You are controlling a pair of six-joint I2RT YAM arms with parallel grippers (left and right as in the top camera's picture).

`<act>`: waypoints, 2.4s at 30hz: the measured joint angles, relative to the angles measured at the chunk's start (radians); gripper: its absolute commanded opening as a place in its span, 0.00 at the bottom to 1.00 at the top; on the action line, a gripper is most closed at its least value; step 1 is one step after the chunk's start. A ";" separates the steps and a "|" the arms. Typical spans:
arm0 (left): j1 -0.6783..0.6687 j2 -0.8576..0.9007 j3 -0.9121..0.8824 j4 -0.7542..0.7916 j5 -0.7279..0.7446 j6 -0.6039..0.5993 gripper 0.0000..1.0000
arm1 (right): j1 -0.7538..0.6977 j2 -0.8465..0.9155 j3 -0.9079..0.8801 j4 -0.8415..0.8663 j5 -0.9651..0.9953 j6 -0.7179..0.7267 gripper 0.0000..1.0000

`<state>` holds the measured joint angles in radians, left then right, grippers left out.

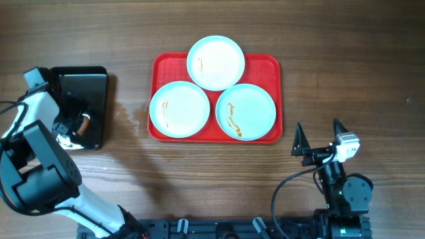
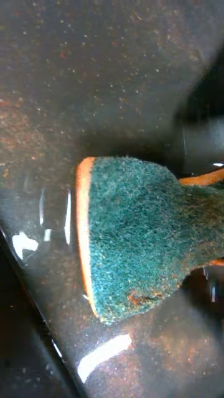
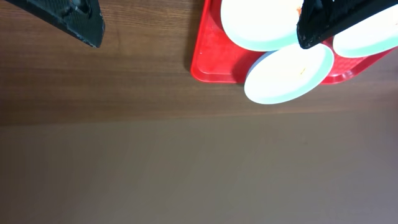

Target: Clean dirty plates on tray and stack at the side

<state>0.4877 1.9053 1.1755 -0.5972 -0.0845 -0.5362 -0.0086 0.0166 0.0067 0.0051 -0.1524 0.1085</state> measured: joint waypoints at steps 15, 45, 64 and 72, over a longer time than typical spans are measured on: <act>-0.002 -0.067 0.001 -0.036 0.000 0.003 0.04 | 0.000 0.000 0.000 0.000 0.000 0.000 1.00; -0.077 -0.387 -0.023 0.027 -0.003 0.243 0.04 | 0.000 0.000 0.000 0.000 0.000 0.000 1.00; -0.080 -0.527 -0.053 0.025 0.143 0.218 0.04 | 0.000 0.000 0.000 0.000 0.000 0.000 1.00; -0.256 -0.584 -0.033 -0.057 0.502 0.193 0.04 | 0.000 0.000 0.000 0.000 0.000 0.000 1.00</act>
<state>0.2317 1.3216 1.1423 -0.6540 0.4179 -0.3428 -0.0086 0.0166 0.0067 0.0048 -0.1524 0.1085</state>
